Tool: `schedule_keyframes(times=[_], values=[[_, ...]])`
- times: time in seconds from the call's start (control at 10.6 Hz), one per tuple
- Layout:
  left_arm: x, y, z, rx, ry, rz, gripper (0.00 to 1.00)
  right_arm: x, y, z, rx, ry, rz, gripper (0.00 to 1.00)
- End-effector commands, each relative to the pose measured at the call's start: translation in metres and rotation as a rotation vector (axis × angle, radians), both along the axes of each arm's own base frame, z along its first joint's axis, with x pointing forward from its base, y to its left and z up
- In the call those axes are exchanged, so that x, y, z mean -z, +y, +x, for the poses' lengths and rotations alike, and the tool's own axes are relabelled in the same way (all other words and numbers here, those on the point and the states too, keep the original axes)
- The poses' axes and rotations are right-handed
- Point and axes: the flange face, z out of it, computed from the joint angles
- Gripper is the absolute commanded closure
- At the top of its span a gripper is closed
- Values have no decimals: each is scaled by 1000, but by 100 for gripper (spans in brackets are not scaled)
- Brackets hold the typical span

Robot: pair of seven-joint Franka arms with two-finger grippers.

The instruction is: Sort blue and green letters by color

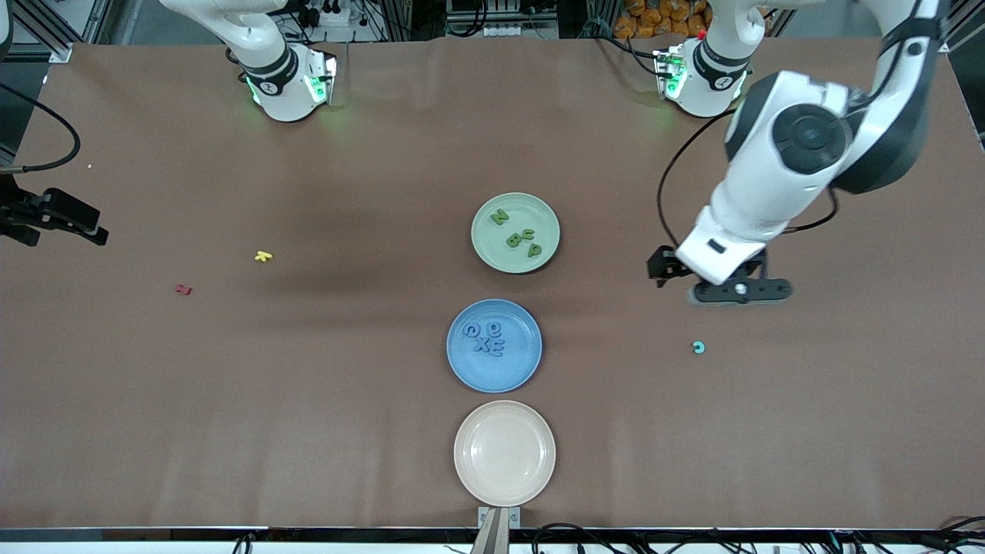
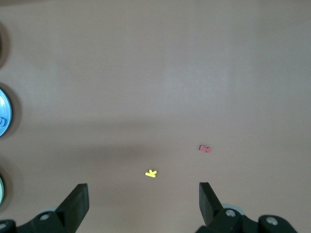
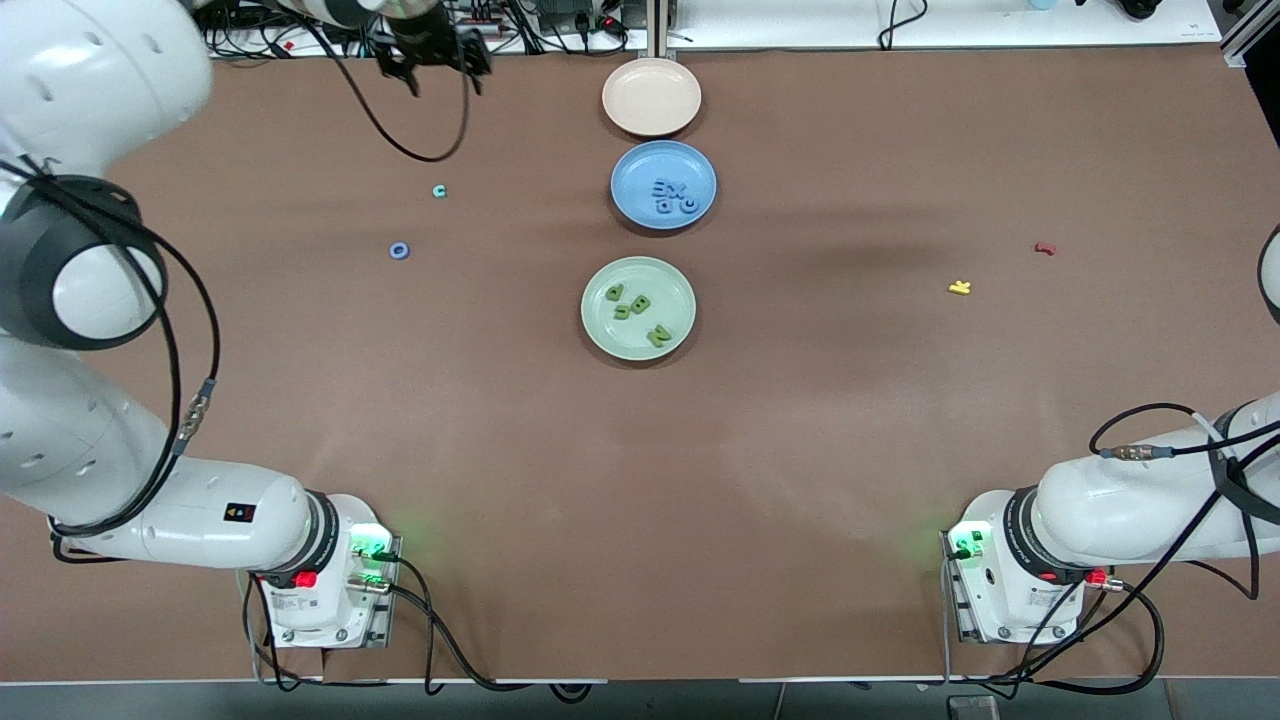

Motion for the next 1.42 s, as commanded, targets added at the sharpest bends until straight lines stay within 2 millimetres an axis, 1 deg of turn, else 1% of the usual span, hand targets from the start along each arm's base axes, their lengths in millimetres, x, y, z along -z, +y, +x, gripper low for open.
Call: schedule_keyframes(times=[0.0,0.09,0.28,0.47,0.57,0.66,0.85,0.95,1.04,1.13,1.23,1.32], values=[[-54,34,-13,-28,-49,40,0,-2,-2,1,9,-5,-9,0],[-73,39,-15,-41,-54,43,0,-1,-2,2,9,-3,-9,0],[-106,62,-13,-87,-37,51,0,-3,-3,2,11,-18,-10,0],[-132,85,-16,-47,-36,62,0,-2,-6,3,15,-17,-10,0],[-139,96,-17,-42,-27,62,0,-1,-7,3,17,-17,-10,0],[-149,102,-20,-53,-29,54,0,-1,-7,3,17,-17,-10,0],[-156,119,-22,-61,-18,55,0,-1,-9,3,20,-17,-10,0],[-162,123,-25,-59,-28,55,0,-1,-9,3,20,-15,-10,0],[-164,130,-25,-71,-29,48,0,-1,-8,3,20,-15,-9,0],[-164,143,-23,-93,-24,27,0,-2,-8,3,20,-17,-9,0],[-166,149,-24,-99,-20,-3,0,-1,-8,3,18,-15,-9,0],[-174,153,-28,-107,-34,-13,0,-1,-8,3,18,-15,-9,0]])
